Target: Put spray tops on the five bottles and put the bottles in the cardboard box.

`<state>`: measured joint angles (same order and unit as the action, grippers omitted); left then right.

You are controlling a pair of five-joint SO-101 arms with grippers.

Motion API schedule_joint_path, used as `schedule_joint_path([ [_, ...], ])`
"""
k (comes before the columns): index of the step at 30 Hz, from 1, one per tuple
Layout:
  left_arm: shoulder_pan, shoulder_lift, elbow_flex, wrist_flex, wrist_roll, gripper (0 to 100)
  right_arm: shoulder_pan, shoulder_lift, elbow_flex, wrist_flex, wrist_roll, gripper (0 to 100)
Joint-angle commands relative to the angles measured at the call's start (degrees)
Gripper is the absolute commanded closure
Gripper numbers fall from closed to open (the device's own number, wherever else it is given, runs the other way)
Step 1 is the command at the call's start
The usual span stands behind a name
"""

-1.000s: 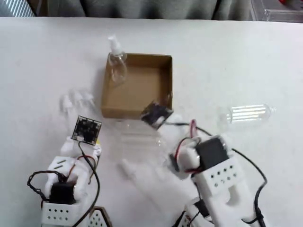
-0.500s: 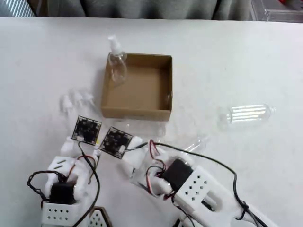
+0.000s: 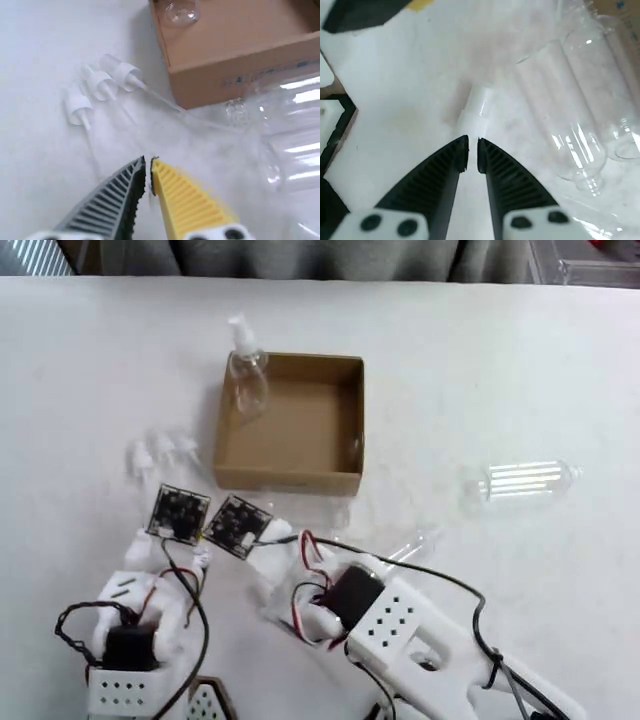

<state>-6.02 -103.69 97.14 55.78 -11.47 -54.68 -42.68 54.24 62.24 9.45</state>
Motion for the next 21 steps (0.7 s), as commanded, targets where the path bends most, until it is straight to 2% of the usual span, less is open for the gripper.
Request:
schedule_joint_path([
  [1, -5.5, -0.9, -0.2, -4.8, 0.1, 97, -0.2, -0.4, -2.8, -0.9, -0.5, 98.2],
  [8, -14.4, -0.9, -0.6, -10.2, 7.2, 97, -0.2, 0.0, -2.6, -0.9, -0.3, 98.1],
  [21, -14.3, -0.7, -1.9, -8.3, 7.6, 97, 2.5, 10.1, -2.2, -7.0, -0.6, 98.2],
])
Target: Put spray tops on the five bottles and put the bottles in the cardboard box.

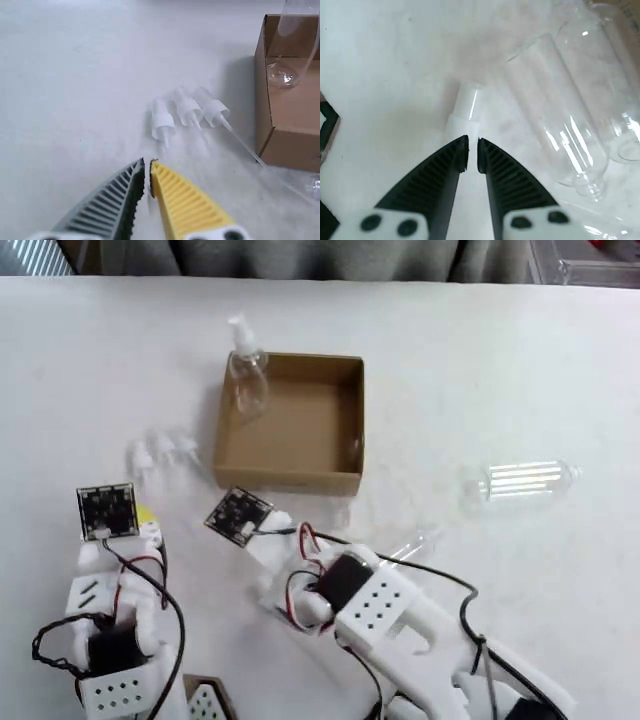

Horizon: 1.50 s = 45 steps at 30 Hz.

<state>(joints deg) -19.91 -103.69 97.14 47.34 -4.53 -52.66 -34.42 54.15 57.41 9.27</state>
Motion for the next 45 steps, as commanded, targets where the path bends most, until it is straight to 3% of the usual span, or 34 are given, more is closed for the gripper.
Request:
schedule_joint_path([
  [1, -0.3, -0.7, -2.1, 0.9, 0.7, 97, 0.5, 2.6, -2.1, -2.7, -0.4, 98.1],
  [11, 1.3, -0.7, -2.1, 2.1, 0.4, 96, -2.4, 5.6, -2.2, -4.2, -0.5, 97.9],
  [17, 1.3, -0.7, -2.1, 2.2, 0.4, 96, -2.7, 5.6, -2.0, -3.8, -0.5, 86.3],
  [27, 1.3, -0.7, -2.1, 2.2, 0.4, 96, -2.7, 6.3, -2.1, -5.0, -3.5, 86.4],
  [45, 3.4, -0.7, -1.8, 1.8, 0.3, 96, -3.6, 20.4, -9.7, -4.6, -4.0, 86.4],
])
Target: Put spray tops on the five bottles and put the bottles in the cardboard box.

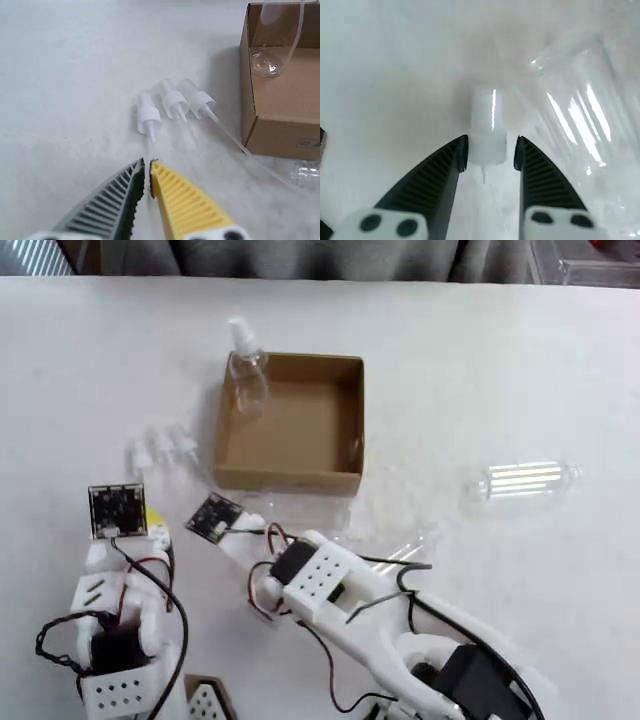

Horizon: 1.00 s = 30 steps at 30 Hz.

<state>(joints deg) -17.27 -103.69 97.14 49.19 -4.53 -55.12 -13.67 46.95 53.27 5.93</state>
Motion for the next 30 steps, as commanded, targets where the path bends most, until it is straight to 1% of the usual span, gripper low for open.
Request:
schedule_joint_path([
  [1, 0.7, -0.7, -1.8, 0.0, 0.3, 96, -1.7, -0.7, -2.5, -0.4, -0.7, 86.4],
  [3, 0.7, -0.7, -1.8, 0.0, 0.2, 96, -2.7, -1.0, -2.3, -0.4, -0.8, 86.4],
  [6, 0.7, -0.7, -1.8, 0.3, -1.8, 96, -2.8, -0.4, -2.3, -0.7, -0.8, 86.4],
  [11, 0.8, -0.7, -1.8, 0.3, -1.8, 96, -2.7, 1.8, -2.6, -0.8, -0.4, 86.3],
  [16, 0.8, -0.7, -1.8, 0.3, -1.8, 96, -2.7, 4.4, -2.6, -1.5, -0.3, 80.4],
  [21, 0.8, -0.7, -1.8, 0.3, -1.8, 96, -2.7, 5.0, -3.5, -1.7, -0.3, 84.1],
  [30, 0.8, -0.7, -1.8, 0.4, -1.8, 96, -2.7, 5.2, -3.4, -2.9, -0.3, 84.1],
])
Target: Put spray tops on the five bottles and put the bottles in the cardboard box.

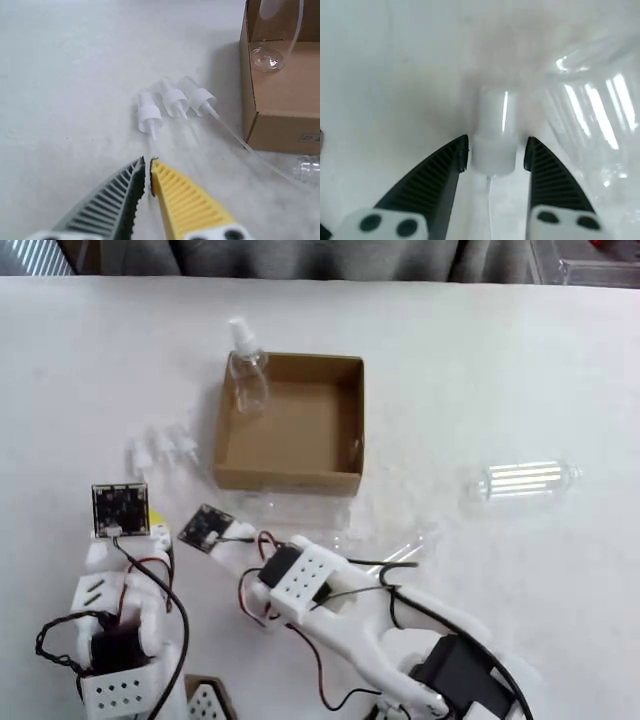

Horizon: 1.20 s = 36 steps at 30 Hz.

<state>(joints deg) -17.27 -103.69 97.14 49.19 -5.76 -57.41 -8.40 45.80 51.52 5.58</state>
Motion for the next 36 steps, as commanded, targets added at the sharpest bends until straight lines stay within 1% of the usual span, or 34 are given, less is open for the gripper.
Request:
schedule_joint_path([
  [1, 0.8, -0.7, -1.8, 0.4, -0.6, 96, -0.4, 0.0, -2.3, -1.2, 0.2, 84.4],
  [3, 0.8, -0.7, -1.7, 0.4, -0.7, 96, -0.4, 0.0, -2.3, -1.2, 0.2, 89.3],
  [5, 0.8, -0.7, -1.7, 0.3, -0.8, 96, -0.2, -0.5, -2.3, -1.0, 0.2, 97.7],
  [6, 0.8, -0.7, -1.4, 0.2, -0.8, 96, 0.1, -0.6, -2.3, -0.7, 0.2, 99.1],
  [8, 0.8, -0.7, -1.2, 0.0, -0.8, 96, 2.3, -0.7, -2.7, 1.5, 0.2, 96.1],
  [10, 0.8, -0.8, -1.1, 0.0, -0.9, 96, 5.4, -1.6, -4.5, 4.5, 0.3, 98.0],
  [13, 0.8, -0.8, -1.1, -0.1, -0.9, 96, 9.4, -4.9, -6.0, 9.9, 4.4, 98.1],
  [15, 0.8, -0.8, -1.1, -0.1, -0.9, 96, 11.3, -8.3, -6.1, 13.2, 6.1, 98.2],
  [18, 0.8, -0.8, -1.1, -0.1, -0.9, 96, 15.2, -14.6, -6.1, 18.9, 6.5, 98.2],
  [22, 0.8, -0.8, -1.1, 0.1, -0.9, 96, 22.2, -24.6, -6.1, 25.9, 7.3, 98.2],
  [27, 0.7, -0.8, -1.1, 0.2, -0.9, 96, 29.5, -34.2, -6.1, 33.7, 14.8, 98.2],
  [32, 0.7, -0.8, -1.1, 0.2, -0.9, 96, 38.8, -35.9, -6.0, 36.1, 20.3, 98.2],
  [36, 0.7, -0.8, -1.1, 0.3, -0.9, 96, 48.4, -34.5, -6.0, 36.0, 24.3, 98.2],
])
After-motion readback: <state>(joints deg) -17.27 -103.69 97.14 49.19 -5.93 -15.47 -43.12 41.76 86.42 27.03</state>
